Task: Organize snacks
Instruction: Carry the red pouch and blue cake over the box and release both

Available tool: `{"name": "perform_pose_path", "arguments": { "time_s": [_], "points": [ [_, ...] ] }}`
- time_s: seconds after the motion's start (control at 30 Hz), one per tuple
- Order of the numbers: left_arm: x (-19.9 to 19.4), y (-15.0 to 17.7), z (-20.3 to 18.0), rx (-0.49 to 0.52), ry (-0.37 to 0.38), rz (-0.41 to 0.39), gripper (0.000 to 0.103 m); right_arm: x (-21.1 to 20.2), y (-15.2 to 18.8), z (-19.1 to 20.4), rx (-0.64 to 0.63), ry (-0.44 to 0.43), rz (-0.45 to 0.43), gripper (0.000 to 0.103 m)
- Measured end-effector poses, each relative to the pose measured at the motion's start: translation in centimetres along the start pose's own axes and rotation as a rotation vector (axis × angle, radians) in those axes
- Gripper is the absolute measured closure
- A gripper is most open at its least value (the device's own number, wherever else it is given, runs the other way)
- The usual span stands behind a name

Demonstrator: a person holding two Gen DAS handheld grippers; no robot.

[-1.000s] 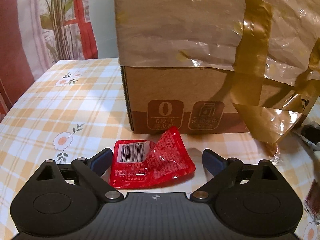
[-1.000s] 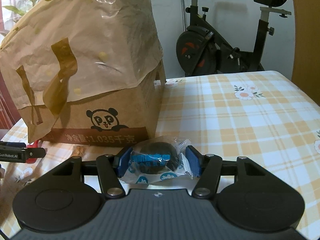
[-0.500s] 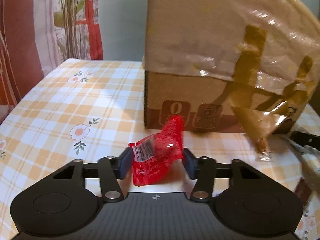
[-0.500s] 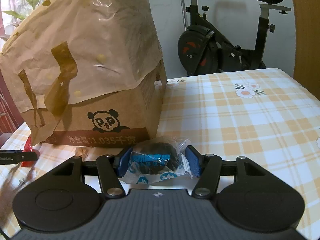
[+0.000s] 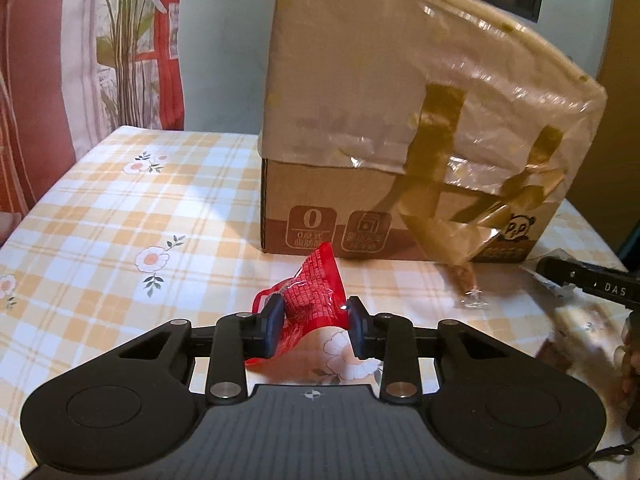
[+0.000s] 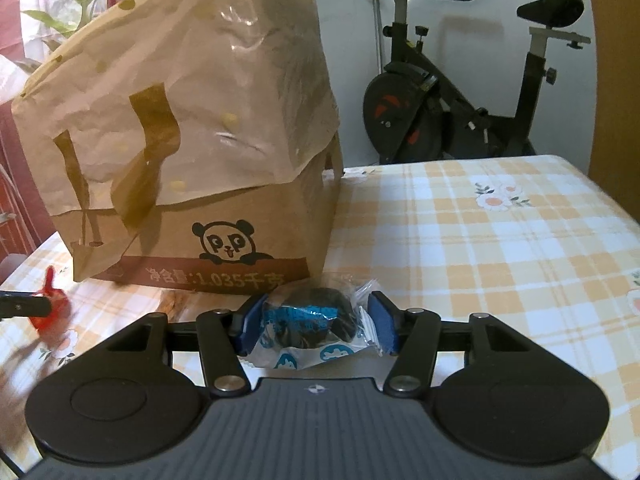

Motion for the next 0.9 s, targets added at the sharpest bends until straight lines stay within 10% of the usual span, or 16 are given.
{"name": "perform_pose_path", "arguments": {
  "time_s": [0.4,0.9],
  "points": [
    [-3.5,-1.7,-3.1,0.051,0.07,-0.088,0.068,-6.9,-1.7,1.0,0.001,-0.061,-0.107,0.046],
    [-8.7,-12.4,-8.6,0.245,0.171,-0.356,0.067,-12.8,-11.6,3.7,-0.028,-0.181,-0.371,0.046]
  ]
}}
Point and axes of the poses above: each gripper's, at about its wrist camera, not at the fingertips, and x roughly the way its jaws point, z to its left, y to its underside, the point moved 6 cm from there along x, roughly the way its jaws point, and after that the axes turned 14 degrees about y, right-handed, at the moved point
